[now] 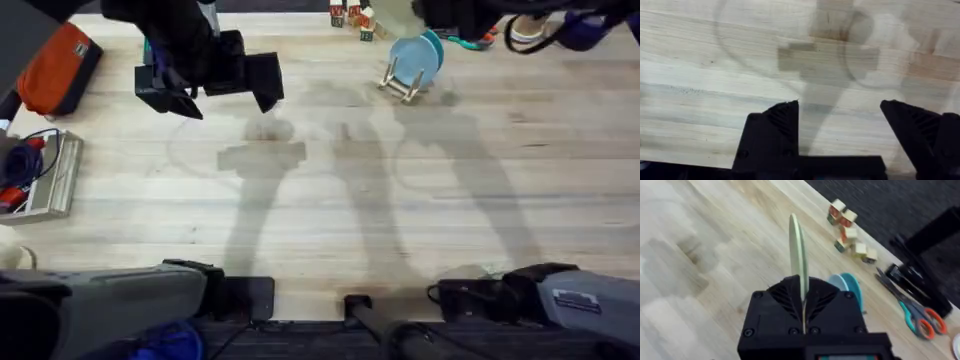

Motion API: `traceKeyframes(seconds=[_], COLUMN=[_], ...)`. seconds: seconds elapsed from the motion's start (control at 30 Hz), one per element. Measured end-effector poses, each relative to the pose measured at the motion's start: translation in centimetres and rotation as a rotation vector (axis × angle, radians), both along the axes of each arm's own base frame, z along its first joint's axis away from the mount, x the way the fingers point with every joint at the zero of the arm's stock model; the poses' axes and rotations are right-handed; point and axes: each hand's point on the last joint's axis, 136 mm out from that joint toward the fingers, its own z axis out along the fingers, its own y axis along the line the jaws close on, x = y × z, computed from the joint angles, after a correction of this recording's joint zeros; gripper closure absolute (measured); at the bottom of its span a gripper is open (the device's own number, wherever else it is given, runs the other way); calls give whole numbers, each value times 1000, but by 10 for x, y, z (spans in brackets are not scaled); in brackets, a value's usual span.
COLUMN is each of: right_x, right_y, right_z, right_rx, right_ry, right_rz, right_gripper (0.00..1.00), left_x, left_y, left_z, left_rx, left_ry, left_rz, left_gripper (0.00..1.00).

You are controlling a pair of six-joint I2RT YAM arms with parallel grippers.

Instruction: Pick up the plates from the table one by one and place each into a slot on the dish rack.

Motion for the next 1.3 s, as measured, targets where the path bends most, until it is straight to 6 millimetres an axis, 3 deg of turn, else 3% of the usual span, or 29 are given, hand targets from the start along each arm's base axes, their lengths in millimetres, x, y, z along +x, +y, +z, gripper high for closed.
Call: traceKeyframes(seconds=[0.2,0.3,0.5,0.63,1.03,1.3], right_x=[6,5,-15,-25,-28,-36], right_y=[-25,-49,-97,-118,-114,-113], right_z=[11,16,30,40,48,36], right_rx=[-9,-10,-14,-18,-21,-26], right_ry=[-3,-2,-9,-31,-74,-14], right_rz=[-66,-122,-191,-224,-162,-152], right_gripper=[972,972,972,972,971,971], left_x=[0,0,0,0,0,0], left_y=[0,0,0,0,0,0], left_z=[0,0,0,0,0,0], left_rx=[0,0,0,0,0,0], left_ry=[0,0,0,0,0,0], left_rz=[0,0,0,0,0,0], left_gripper=[7,6,6,6,8,6])
